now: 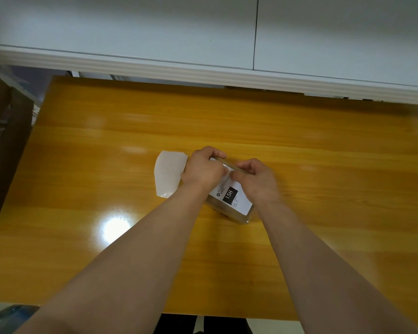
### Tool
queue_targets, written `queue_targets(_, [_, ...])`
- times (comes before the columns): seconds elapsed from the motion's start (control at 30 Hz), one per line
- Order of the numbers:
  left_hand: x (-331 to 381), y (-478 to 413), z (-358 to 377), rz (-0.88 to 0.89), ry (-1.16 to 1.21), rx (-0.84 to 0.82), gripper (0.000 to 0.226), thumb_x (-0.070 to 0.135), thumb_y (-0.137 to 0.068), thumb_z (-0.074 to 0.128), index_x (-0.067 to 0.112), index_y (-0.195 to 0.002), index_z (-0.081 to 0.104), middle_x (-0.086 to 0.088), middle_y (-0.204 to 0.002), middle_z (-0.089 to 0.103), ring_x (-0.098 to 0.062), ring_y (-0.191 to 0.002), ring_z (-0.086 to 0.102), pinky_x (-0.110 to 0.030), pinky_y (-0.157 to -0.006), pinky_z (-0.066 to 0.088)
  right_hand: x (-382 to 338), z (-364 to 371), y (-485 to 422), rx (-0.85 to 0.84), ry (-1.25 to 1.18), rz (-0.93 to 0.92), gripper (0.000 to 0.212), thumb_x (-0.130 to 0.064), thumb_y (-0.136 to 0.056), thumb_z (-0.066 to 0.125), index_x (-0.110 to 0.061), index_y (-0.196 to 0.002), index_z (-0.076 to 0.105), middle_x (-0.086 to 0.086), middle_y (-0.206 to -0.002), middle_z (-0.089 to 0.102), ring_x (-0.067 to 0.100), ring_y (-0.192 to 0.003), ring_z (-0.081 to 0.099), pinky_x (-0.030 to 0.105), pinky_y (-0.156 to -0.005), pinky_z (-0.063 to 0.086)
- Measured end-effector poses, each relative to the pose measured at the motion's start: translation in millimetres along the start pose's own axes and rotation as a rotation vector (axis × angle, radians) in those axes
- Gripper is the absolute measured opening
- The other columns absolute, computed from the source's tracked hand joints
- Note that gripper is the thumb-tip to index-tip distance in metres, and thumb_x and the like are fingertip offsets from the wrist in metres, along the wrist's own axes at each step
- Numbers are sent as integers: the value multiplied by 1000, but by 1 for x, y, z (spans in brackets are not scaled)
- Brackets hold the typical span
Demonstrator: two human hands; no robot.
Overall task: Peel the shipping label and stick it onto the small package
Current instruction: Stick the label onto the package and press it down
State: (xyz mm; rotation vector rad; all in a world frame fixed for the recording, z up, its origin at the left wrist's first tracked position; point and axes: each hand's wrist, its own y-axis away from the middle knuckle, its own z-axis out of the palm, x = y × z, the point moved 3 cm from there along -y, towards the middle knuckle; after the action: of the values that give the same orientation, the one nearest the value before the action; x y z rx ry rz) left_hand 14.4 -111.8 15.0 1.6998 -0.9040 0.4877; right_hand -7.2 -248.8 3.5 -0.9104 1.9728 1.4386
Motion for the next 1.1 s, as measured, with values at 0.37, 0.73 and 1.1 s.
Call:
queue_targets(0.37, [11,4,-9,-112,189,-5,38,-1,-97,45,18,-101,78,-6,-76,66,-19,-61,57,-25,-55,48,1,6,-1,107,10,58,3,-39,-70,68,-40,-73,68,-9,-63,73,24,-73,73,55,-93,53])
queue_targets(0.73, [-2,4,-3,-35,-53,-117,81,26,-60,83,37,-134,51,-3,-136,43,-31,-122,53,-50,-98,54,-8,-15,7,132,-182,-22,20,-24,-89,68,-29,-108,64,-3,-96,66,23,-73,69,49,-73,61])
queue_targets(1.1, [1,18,11,82,-514,1,77,39,-73,77,47,-141,40,2,-153,27,-25,-145,24,-54,-114,27,7,-19,18,-119,-18,-22,57,0,-83,69,-40,-122,58,7,-129,60,27,-95,71,45,-75,63])
